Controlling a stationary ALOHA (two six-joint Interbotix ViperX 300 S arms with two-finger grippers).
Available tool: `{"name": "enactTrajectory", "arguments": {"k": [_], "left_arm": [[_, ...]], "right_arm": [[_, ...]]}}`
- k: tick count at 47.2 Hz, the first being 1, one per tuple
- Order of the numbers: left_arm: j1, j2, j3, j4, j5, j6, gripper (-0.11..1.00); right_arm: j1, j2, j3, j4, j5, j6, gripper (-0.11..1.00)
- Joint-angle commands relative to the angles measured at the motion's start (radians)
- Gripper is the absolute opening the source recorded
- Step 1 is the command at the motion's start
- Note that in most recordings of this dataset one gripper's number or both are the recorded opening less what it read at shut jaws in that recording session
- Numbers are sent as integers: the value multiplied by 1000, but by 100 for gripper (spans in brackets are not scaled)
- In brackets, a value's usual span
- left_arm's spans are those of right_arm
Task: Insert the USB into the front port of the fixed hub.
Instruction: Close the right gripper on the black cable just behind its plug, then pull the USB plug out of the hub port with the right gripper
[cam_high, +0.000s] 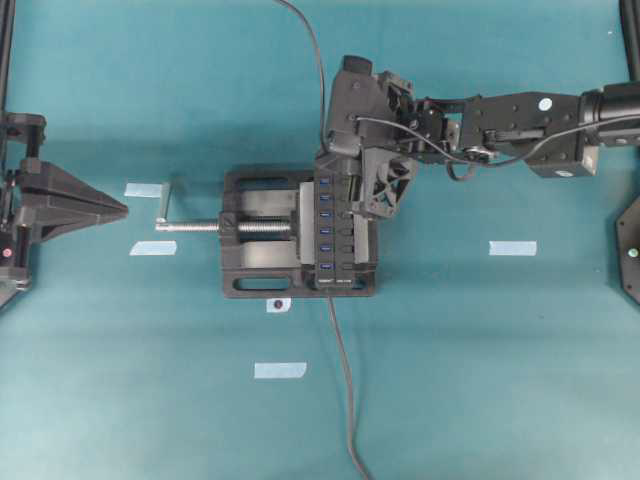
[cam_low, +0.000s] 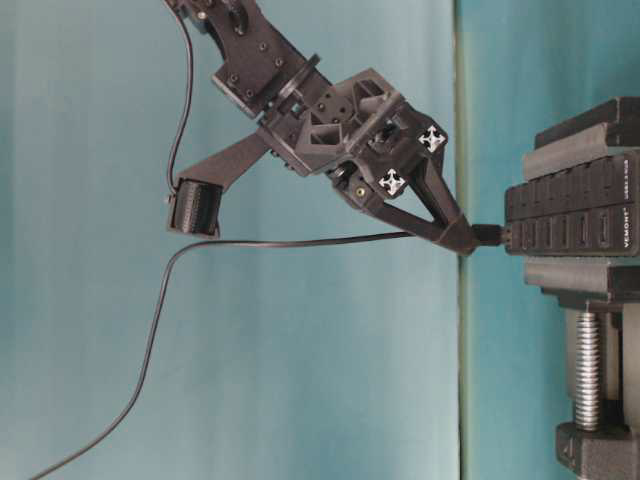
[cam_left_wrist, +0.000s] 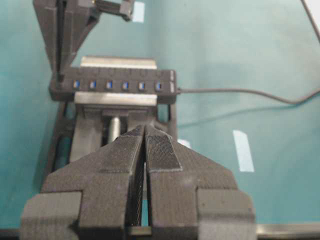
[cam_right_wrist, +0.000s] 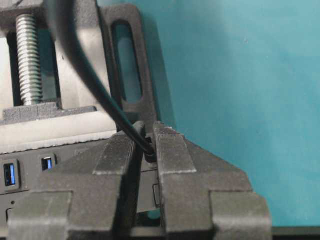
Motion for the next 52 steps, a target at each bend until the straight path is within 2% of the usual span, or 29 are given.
{"name": "enactTrajectory", "arguments": {"k": [1, 17, 38, 52], "left_arm": [[3, 5, -12, 3, -9, 0, 0], [3, -2, -11, 3, -9, 0, 0], [3, -26, -12, 3, -8, -9, 0], [3, -34, -11, 3, -8, -9, 0]], "right_arm": [[11, -21, -28, 2, 2, 11, 8], [26, -35, -74, 2, 40, 11, 8], [71, -103, -140, 5, 204, 15, 7], [101, -150, -126, 75, 216, 17, 7]]}}
